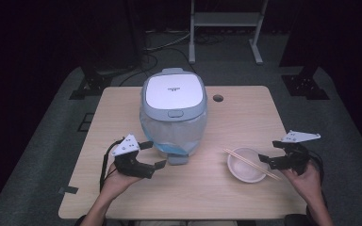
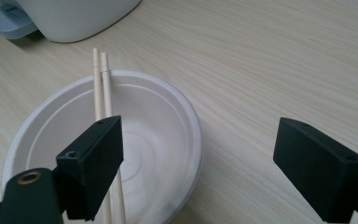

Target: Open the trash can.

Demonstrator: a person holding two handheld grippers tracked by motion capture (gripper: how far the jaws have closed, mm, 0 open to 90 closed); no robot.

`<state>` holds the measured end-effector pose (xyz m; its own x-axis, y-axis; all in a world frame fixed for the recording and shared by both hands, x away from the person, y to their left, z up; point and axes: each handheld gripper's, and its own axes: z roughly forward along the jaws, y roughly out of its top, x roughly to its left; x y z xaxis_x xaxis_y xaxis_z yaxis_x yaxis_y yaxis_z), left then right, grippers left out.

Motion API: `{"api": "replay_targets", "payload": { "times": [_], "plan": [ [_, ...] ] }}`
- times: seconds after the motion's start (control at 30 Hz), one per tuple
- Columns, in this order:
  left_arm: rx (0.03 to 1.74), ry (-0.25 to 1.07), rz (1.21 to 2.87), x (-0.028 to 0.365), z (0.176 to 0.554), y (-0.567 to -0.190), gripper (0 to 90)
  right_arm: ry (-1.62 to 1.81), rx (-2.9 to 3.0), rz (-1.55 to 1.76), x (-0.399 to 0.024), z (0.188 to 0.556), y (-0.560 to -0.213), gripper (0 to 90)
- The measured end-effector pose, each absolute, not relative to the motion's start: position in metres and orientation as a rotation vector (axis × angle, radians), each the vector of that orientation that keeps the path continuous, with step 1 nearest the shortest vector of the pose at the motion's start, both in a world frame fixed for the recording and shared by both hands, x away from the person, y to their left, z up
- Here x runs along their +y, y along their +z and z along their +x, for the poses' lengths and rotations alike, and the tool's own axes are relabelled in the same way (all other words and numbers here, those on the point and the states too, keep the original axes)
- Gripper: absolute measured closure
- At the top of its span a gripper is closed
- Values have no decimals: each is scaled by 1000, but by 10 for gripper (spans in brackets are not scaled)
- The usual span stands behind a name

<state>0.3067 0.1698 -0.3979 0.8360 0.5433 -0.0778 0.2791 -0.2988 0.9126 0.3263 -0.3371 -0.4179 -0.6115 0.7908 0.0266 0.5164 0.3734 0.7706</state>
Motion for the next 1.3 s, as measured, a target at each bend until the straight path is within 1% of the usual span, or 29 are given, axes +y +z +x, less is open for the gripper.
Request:
{"api": "replay_targets", "payload": {
  "times": [0.23, 0.27, 0.37, 0.47, 0.6, 0.77, 0.87, 0.93, 1.03, 1.17, 1.3],
  "plan": [
    [597, 282, 1924, 156, 309, -408, 161, 1100, 2291, 1141, -337, 326, -418, 146],
    [585, 283, 1932, 155, 309, -410, 206, 1099, 2291, 1141, -337, 326, -418, 145],
    [590, 263, 1953, 149, 312, -416, 242, 1100, 2293, 1138, -338, 326, -418, 146],
    [581, 260, 1964, 145, 315, -421, 318, 1100, 2293, 1136, -338, 326, -417, 145],
    [569, 264, 1993, 139, 319, -426, 397, 1095, 2296, 1133, -337, 326, -418, 145],
    [558, 270, 2026, 134, 326, -432, 532, 1087, 2298, 1133, -337, 326, -418, 145],
    [547, 272, 2066, 130, 330, -437, 590, 1094, 2294, 1133, -338, 326, -417, 145],
    [545, 263, 2080, 127, 332, -440, 648, 1094, 2294, 1132, -338, 326, -417, 145],
    [521, 292, 2098, 125, 334, -444, 724, 1095, 2293, 1131, -338, 325, -417, 145],
    [524, 311, 2104, 121, 338, -446, 780, 1095, 2293, 1128, -338, 325, -417, 145],
    [547, 336, 2098, 117, 342, -450, 818, 1098, 2290, 1122, -338, 325, -416, 145]
  ]
}}
